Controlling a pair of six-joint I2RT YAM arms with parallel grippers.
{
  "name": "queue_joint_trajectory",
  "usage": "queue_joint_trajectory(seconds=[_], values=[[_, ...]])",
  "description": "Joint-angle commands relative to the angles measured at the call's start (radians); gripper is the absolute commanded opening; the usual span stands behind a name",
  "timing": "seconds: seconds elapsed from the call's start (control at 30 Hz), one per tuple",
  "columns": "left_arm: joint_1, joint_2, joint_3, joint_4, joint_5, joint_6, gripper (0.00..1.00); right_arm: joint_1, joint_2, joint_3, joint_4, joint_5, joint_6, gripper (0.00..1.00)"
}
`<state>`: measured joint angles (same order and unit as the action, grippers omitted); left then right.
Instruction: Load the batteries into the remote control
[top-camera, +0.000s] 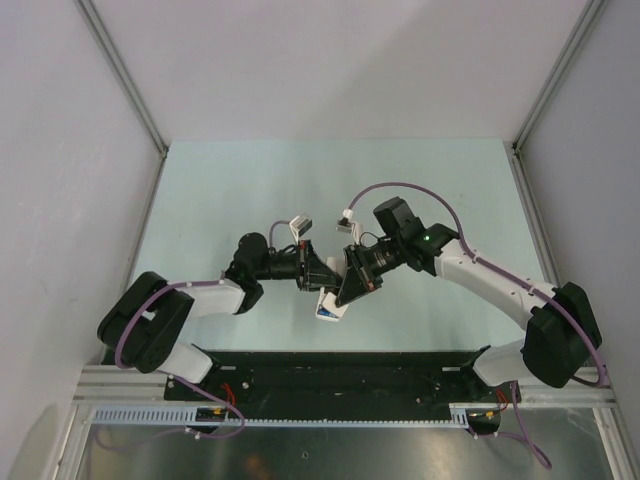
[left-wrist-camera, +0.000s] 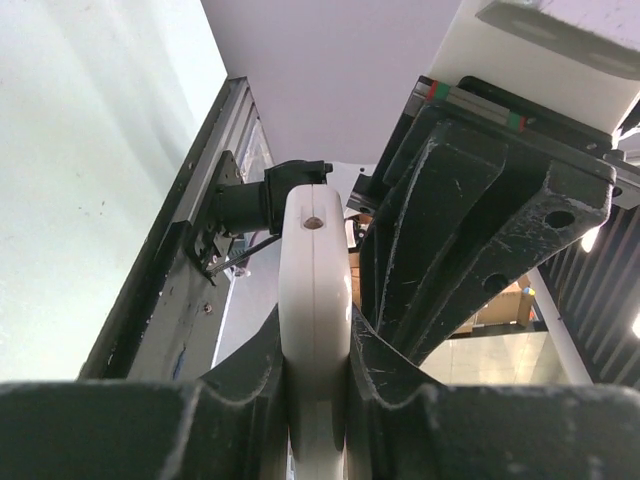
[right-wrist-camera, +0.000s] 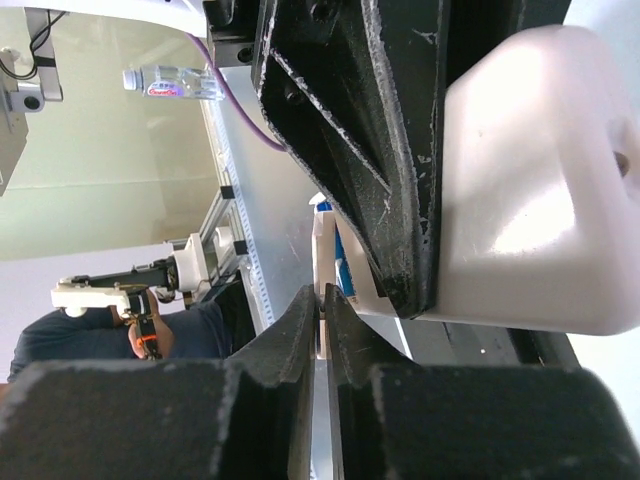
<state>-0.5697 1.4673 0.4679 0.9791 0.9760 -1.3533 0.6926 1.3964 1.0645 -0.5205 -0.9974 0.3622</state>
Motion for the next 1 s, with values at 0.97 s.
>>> queue_joint_trajectory(seconds=[0.97], values=[[-0.015, 0.028, 0.025, 0.052, 0.012, -0.044, 0.0, -0.134, -0.071, 0.005, 0.027, 0.039, 0.02, 0.4]])
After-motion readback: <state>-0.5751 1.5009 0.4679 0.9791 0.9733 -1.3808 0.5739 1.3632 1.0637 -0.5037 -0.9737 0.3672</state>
